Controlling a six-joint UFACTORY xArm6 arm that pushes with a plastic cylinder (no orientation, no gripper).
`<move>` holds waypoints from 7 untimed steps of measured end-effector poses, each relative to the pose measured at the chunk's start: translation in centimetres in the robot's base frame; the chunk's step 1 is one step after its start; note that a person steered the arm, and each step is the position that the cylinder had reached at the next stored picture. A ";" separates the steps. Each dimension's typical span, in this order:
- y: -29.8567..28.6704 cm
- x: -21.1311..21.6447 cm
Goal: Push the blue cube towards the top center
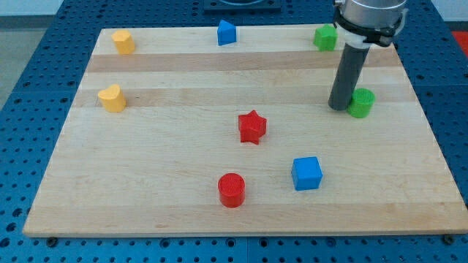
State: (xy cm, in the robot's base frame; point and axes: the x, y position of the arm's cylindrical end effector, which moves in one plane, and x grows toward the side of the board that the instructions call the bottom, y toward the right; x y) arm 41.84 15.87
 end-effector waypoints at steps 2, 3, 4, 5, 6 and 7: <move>0.0 4.4; 0.0 9.0; -1.9 15.1; -2.4 17.3; -6.4 17.7; -8.1 17.7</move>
State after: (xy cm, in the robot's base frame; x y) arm 59.55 7.76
